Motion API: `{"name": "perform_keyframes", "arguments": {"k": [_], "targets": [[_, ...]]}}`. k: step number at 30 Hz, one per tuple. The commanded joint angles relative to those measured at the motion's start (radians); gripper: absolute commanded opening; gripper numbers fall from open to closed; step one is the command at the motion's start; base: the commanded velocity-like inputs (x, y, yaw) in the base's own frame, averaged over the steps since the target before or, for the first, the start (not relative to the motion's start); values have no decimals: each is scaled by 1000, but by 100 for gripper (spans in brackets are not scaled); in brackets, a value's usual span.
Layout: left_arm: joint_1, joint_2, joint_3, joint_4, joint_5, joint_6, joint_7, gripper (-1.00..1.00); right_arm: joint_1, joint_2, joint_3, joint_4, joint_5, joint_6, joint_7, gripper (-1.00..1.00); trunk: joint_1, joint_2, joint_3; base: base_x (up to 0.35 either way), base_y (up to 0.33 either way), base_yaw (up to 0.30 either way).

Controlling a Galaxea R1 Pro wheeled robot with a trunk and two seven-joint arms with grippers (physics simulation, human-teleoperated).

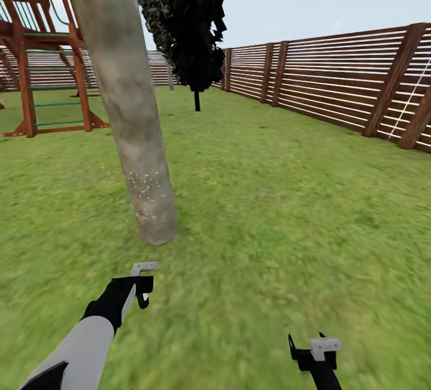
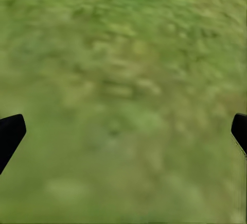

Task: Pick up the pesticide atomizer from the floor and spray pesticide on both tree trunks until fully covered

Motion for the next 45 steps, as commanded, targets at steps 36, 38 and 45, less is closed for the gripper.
{"name": "perform_keyframes", "arguments": {"k": [36,38,45], "targets": [[0,3,8,-2,0,1,0,-100,0,0,0,0,1,0,3,100,0,0,0,155,-260,89],[0,3,8,-2,0,1,0,-100,0,0,0,0,2,0,3,100,0,0,0,233,-201,273],[0,6,8,-2,-1,1,0,-100,0,0,0,0,3,0,3,100,0,0,0,238,-197,273]]}}
